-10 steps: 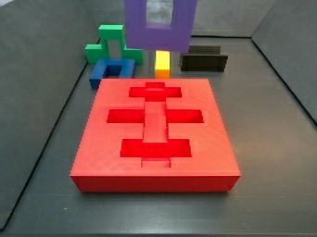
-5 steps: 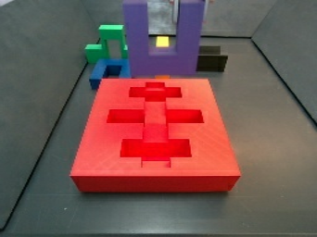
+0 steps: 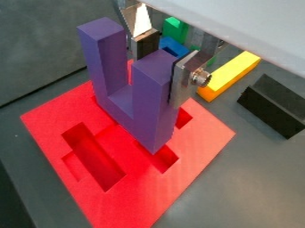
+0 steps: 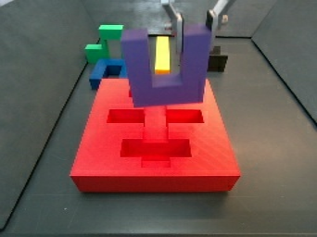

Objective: Pick up the purple object. Move up. Place the purple object on the fixture. Regrasp the purple object. Move to above the board. Insert the purple object.
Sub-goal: Insert the purple object.

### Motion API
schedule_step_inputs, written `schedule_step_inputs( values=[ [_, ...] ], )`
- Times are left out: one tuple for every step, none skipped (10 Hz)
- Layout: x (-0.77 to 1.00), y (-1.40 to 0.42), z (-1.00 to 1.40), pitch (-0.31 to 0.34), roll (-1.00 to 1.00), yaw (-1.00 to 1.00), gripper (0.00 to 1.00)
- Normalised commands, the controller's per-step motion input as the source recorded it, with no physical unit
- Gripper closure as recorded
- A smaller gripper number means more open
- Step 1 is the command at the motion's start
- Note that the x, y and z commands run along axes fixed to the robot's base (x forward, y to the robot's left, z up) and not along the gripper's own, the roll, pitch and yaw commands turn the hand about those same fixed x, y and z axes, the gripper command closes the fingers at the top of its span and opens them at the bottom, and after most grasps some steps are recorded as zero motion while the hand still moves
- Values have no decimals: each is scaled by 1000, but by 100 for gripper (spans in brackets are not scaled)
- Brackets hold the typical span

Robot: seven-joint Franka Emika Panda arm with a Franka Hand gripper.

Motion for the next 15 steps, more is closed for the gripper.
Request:
schedule_step_inputs(
  values=[
    [86,-531,-191,226,464,60,100],
    [166,-451,-9,230,481,83,100],
    [263,-340,297,211,500,0,100],
    [163,-506,134,320,264,0,100],
    [109,-531,0,317,23,0,100],
    [226,-514,-14,270,0,0,100],
    [186,-369,-226,324,-1,0,100],
    [0,-163,-120,309,-140,57,100],
    [-117,-103,0,124,-93,123,100],
    [-197,0,-34,4,-47,237,100],
    [-137,6,-151,0,-3,203,100],
    [-14,20,-237,0,-17,140,100],
    [0,3,-297,-11,0,109,100],
    [9,0,-329,0,21,17,100],
    [0,0,-189,-47,-13,0,100]
  ],
)
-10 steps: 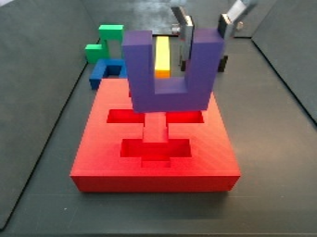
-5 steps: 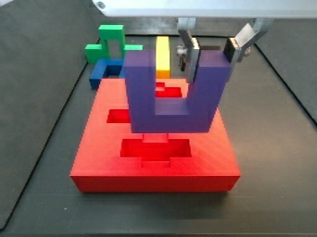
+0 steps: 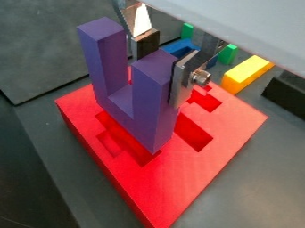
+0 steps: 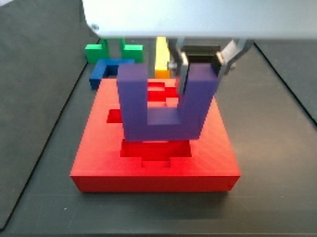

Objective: Pick up the purple object. Move up. Place the purple object on the fixture. Regrasp the purple object. Move to above the board. Insert the purple object.
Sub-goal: Insert the purple object.

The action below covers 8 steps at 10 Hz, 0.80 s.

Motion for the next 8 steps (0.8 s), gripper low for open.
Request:
schedule_step_inputs(
  values=[
    [-57,0,-66,-87,-164,-80,100],
    [-54,0,0,-253,-251,-20,100],
    [-80,0,-37,-407,-310,0,100],
    [-200,0,-69,-460,-314,0,100],
    [-249,120,-166,-356,-256,29,100],
    [-323,60,-157,-216,-26,57,100],
    [-249,0,-220,-71,79,80,100],
    [-137,0,-260,-24,90,69,100]
  ],
)
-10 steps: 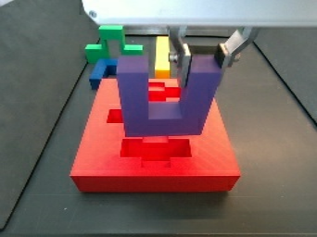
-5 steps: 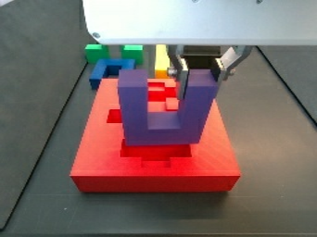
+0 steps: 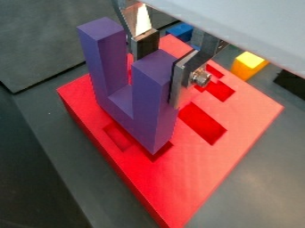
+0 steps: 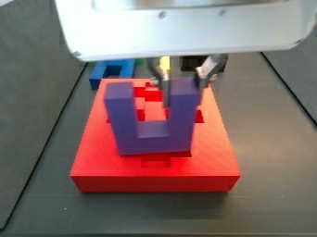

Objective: Pick up the purple object. Move up. Place the purple object on the fixture. Regrasp the purple object. Move to above the board. Insert the purple object.
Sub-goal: Insert the purple object.

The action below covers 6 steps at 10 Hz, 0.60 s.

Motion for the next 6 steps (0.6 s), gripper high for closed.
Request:
schedule_step_inputs(
  values=[
    [0,0,-237,-26,100,111,100],
    [31,0,-211,0,131,109,100],
    [66,0,-189,0,166,69,100],
    [97,0,-200,0,147,11,100],
    [106,-40,-149,0,140,0,100],
    [237,-109,-103,13,143,0,100]
  ],
)
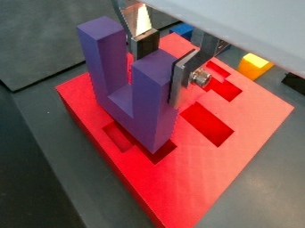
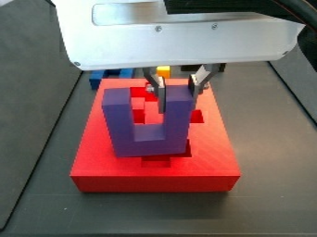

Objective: Pick up the purple object. Move up. Place the purple object on the fixture. Regrasp the purple object. Move to above the board. Insert the purple object.
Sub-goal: Insert the purple object.

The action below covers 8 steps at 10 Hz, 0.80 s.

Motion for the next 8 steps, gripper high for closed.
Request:
schedule_step_inputs(
  values=[
    [269,-111,-151,26,111,-106,100],
    [309,-63,-151,66,69,-234,100],
    [260,-6,-157,63,54,-277,100],
    [149,0,-160,84,57,-231,100],
    [0,11,-149,71,11,-200,100],
    [-40,34,-126,49,26,-109,100],
    [-180,0,-106,0,23,0,100],
    [-234,0,-71,0,34,0,100]
  ],
)
